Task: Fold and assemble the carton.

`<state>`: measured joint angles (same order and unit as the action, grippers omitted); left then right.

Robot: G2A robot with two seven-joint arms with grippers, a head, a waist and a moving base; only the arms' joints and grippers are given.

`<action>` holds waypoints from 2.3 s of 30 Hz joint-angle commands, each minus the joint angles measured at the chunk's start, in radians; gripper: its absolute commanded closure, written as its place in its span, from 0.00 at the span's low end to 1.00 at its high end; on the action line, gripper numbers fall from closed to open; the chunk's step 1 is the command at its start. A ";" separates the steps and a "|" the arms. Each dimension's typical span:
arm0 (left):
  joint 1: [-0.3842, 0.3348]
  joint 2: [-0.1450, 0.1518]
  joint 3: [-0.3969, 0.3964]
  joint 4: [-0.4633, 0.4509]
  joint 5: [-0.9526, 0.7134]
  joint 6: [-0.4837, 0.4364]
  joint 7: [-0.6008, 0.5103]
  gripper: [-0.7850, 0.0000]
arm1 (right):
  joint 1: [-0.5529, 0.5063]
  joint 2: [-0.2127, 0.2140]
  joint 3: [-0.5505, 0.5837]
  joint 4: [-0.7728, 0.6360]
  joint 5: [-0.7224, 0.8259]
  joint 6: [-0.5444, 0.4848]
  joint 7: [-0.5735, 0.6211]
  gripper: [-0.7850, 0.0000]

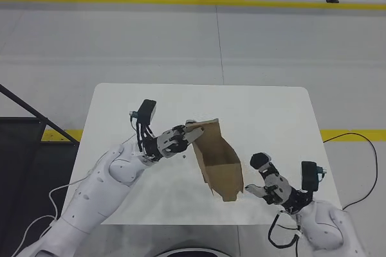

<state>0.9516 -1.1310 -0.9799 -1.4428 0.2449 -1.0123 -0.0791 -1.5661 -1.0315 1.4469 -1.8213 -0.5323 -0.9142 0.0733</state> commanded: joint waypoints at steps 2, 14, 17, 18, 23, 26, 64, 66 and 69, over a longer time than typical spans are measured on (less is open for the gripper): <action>-0.006 0.004 0.012 -0.006 -0.007 0.000 -0.023 1.00 | 0.018 0.003 -0.004 0.008 0.042 -0.036 0.035 0.00; -0.023 0.012 0.050 -0.013 -0.009 0.000 -0.027 1.00 | 0.125 0.012 -0.095 -0.035 0.113 0.051 0.293 0.00; -0.027 0.013 0.057 -0.011 -0.009 0.000 -0.021 1.00 | 0.145 0.013 -0.118 -0.040 0.115 0.072 0.332 0.00; -0.028 0.014 0.060 -0.010 -0.010 0.000 -0.019 1.00 | 0.150 0.012 -0.125 -0.043 0.115 0.076 0.340 0.00; -0.036 0.016 0.074 -0.006 -0.009 0.000 -0.007 1.00 | 0.166 0.011 -0.156 -0.055 0.108 0.091 0.366 0.00; -0.040 0.016 0.083 -0.003 -0.005 0.000 0.000 1.00 | 0.173 0.010 -0.173 -0.064 0.098 0.099 0.376 0.00; -0.061 0.039 0.132 -0.010 -0.066 0.000 0.109 1.00 | 0.079 0.020 -0.079 -0.041 0.118 0.004 0.175 0.00; -0.062 0.040 0.133 -0.011 -0.078 0.000 0.109 1.00 | 0.070 0.020 -0.070 -0.025 0.137 -0.021 0.156 0.00; -0.062 0.042 0.133 -0.013 -0.092 0.000 0.108 1.00 | 0.062 0.021 -0.058 -0.002 0.153 -0.043 0.132 0.00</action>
<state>0.8893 -1.0901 -0.8465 -1.4551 0.1582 -1.0123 0.0291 -1.5013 -1.0108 1.3850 -1.8324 -0.3845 -0.9520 0.2138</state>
